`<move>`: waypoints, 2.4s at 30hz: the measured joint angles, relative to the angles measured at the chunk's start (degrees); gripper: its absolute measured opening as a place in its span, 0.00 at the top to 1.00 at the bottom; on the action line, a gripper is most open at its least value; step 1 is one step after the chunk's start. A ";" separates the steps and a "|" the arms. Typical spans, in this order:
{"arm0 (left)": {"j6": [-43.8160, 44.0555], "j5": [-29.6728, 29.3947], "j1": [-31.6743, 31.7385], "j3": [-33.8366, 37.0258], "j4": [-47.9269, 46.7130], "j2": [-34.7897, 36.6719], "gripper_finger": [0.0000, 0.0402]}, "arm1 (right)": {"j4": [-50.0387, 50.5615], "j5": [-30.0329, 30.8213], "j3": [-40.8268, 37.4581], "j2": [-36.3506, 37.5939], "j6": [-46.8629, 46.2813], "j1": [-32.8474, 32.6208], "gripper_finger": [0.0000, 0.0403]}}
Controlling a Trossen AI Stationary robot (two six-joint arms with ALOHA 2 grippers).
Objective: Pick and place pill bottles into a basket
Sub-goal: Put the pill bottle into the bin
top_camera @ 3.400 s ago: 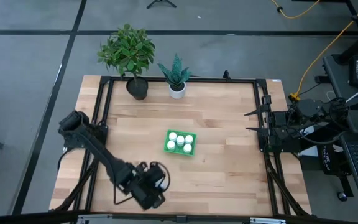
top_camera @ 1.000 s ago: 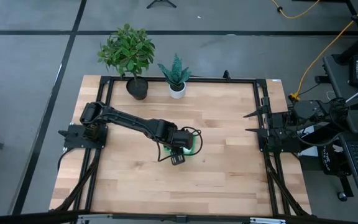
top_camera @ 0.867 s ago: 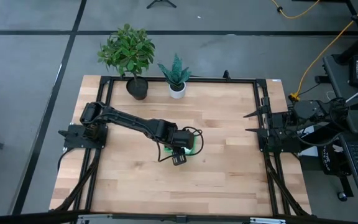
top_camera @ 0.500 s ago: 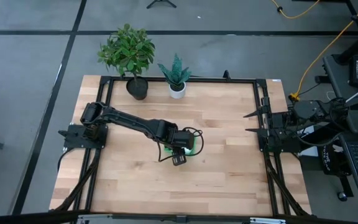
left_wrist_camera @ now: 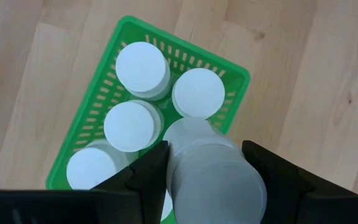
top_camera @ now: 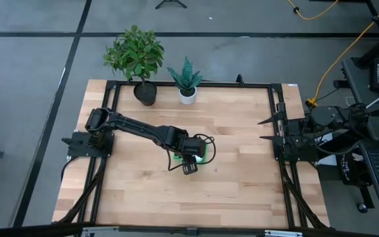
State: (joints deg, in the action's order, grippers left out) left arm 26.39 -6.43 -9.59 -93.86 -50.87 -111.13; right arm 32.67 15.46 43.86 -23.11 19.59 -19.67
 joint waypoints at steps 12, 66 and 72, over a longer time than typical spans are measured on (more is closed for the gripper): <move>-0.13 -1.14 0.00 0.00 -0.03 0.00 0.56 | -0.02 0.00 0.00 0.00 -0.02 -0.01 0.42; -0.61 3.53 1.07 4.50 6.90 -3.58 0.56 | 0.02 -0.02 0.00 0.00 -0.52 0.00 0.42; -0.64 3.48 1.23 4.50 6.99 -3.58 0.50 | 0.04 -0.02 0.00 0.00 -0.50 -0.01 0.42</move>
State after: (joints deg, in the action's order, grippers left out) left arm 25.76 -2.95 -8.36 -89.36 -43.88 -114.71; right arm 32.71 15.44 43.86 -23.11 19.09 -19.68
